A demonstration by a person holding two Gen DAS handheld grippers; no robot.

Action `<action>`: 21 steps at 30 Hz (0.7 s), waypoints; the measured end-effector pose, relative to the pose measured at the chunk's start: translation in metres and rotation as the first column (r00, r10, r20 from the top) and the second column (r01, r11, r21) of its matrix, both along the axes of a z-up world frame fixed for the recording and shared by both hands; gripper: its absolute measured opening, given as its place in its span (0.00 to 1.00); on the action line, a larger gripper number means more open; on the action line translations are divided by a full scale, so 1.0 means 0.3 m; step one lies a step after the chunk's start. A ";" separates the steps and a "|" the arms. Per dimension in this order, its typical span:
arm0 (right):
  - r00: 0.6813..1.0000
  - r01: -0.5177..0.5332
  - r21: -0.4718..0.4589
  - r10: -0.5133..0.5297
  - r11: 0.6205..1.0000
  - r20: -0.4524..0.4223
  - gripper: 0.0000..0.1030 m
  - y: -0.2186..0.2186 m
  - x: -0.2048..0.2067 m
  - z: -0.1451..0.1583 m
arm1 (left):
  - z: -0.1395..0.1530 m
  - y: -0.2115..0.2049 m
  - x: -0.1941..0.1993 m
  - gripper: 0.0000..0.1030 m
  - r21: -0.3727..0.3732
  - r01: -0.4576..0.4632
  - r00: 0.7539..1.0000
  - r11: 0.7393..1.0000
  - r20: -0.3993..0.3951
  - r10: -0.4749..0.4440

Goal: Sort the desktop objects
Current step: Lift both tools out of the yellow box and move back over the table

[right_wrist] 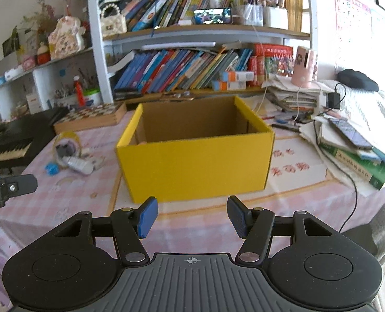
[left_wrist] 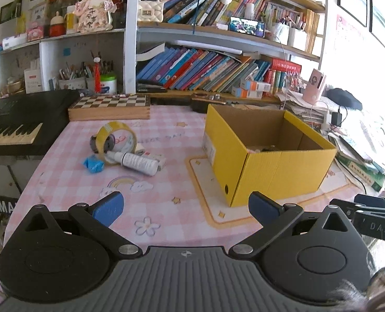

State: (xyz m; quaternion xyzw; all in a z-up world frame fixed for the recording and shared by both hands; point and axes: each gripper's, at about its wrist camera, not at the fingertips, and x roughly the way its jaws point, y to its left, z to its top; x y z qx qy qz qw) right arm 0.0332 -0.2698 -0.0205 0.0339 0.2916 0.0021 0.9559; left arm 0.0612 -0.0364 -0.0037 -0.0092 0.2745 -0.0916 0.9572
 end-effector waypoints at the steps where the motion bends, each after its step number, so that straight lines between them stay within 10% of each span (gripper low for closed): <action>1: 1.000 -0.006 0.000 0.006 1.000 -0.004 0.58 0.014 -0.008 -0.005 | -0.004 0.007 -0.007 1.00 0.001 0.001 1.000 1.000 -0.004 -0.001; 21: 0.981 -0.176 -0.031 0.172 0.984 -0.094 0.66 0.259 -0.059 -0.062 | -0.061 0.144 -0.080 1.00 -0.005 -0.020 0.998 1.000 -0.068 0.020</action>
